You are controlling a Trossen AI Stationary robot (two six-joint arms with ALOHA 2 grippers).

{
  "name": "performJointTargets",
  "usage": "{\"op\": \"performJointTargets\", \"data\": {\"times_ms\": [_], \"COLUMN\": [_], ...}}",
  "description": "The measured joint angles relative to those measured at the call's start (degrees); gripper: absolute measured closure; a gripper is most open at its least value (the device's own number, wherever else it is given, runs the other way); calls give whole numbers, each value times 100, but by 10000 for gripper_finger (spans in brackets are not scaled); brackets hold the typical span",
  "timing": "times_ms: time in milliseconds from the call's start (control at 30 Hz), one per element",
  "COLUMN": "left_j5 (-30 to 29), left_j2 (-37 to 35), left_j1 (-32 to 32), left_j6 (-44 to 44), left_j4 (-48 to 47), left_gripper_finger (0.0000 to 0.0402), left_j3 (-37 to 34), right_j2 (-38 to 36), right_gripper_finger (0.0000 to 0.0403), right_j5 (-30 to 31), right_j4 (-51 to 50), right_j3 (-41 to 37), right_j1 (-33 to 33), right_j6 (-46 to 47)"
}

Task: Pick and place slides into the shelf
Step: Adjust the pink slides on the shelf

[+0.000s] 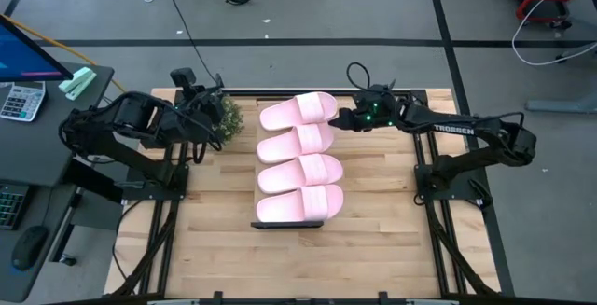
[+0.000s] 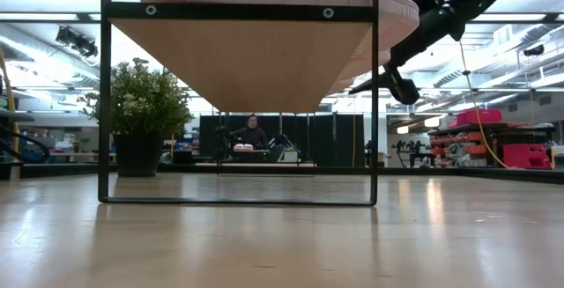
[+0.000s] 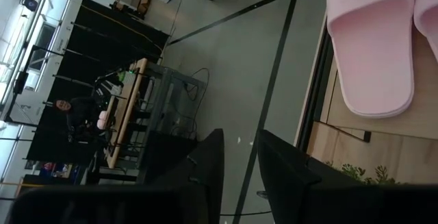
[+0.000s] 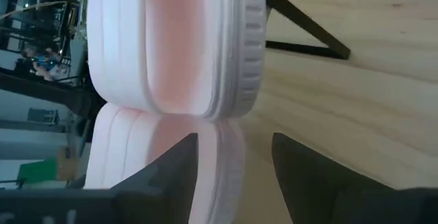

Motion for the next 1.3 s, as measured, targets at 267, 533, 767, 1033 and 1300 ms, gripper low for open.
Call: {"op": "performJointTargets", "data": {"times_ms": [267, 533, 767, 1033, 1300], "left_j5": [0, 0, 0, 0, 0], "left_j2": [0, 0, 0, 2, 2], "left_j1": [-2, -1, -1, -1, 0], "left_j6": [2, 4, 4, 4, 4], "left_j4": [-2, -2, -2, -2, -2], "left_gripper_finger": [303, 312, 306, 312, 309], "left_j3": [0, 0, 0, 0, 0], "right_j2": [224, -93, -193, -193, -198], "right_gripper_finger": [266, 362, 351, 368, 349], "right_j5": [-270, -243, -312, -312, -475], "right_j4": [31, 21, -18, -371, -368], "right_j3": [-2, -2, -2, -2, -2], "right_j1": [337, 574, 619, 619, 742], "right_j6": [96, 402, 647, 668, 834]}}
